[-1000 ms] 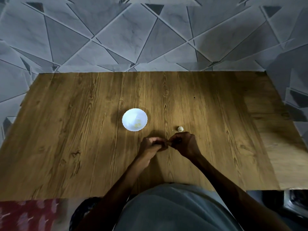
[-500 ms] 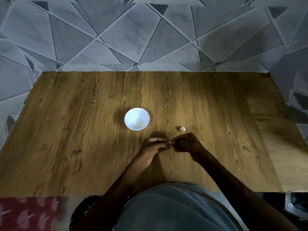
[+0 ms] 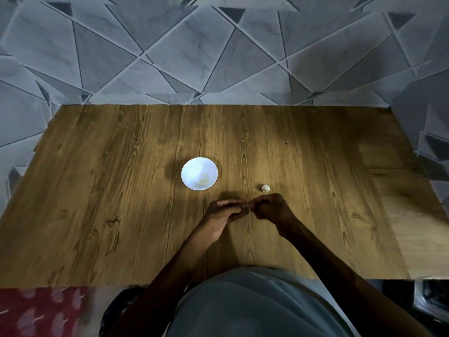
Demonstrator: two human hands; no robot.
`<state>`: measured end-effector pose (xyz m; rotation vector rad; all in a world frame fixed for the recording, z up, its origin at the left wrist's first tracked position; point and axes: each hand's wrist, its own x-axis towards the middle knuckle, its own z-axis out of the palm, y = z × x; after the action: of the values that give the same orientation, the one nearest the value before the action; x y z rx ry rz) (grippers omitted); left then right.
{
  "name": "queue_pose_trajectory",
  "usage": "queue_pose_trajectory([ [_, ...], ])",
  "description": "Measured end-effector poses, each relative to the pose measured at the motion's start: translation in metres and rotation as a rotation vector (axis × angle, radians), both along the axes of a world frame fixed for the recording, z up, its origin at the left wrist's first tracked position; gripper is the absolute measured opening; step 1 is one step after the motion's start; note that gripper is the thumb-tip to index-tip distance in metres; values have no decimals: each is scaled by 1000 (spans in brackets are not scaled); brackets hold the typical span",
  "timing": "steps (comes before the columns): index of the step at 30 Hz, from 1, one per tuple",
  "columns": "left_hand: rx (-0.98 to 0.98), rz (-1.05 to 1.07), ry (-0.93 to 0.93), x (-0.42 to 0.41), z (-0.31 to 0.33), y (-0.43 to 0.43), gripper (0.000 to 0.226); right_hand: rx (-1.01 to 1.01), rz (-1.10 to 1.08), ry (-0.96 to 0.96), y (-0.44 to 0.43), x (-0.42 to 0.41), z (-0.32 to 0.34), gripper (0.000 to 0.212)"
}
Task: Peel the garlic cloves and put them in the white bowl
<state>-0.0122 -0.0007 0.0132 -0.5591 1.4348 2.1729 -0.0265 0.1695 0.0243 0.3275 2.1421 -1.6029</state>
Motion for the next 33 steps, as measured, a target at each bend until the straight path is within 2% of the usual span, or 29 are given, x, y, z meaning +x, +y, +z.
queue_pose_trajectory([
  [9, -75, -111, 152, 4, -4, -6, 23, -138, 2, -187, 5, -2, 7, 14],
  [14, -141, -134, 163, 1, -4, -3, 24, -108, -44, -139, 2, 0, 5, 12],
  [20, -64, -99, 105, 0, -5, 1, 29, 42, -21, 1, 2, 0, 1, 16],
  [25, -20, -83, 58, -2, -9, 1, 25, 59, -30, 16, 1, -3, 1, 17],
  [28, -34, -105, 79, -4, -9, -1, 25, -29, -49, -46, 4, -4, 1, 16],
  [33, -226, -197, 195, -7, -9, -3, 21, -174, -95, -214, 7, -5, 0, 10],
])
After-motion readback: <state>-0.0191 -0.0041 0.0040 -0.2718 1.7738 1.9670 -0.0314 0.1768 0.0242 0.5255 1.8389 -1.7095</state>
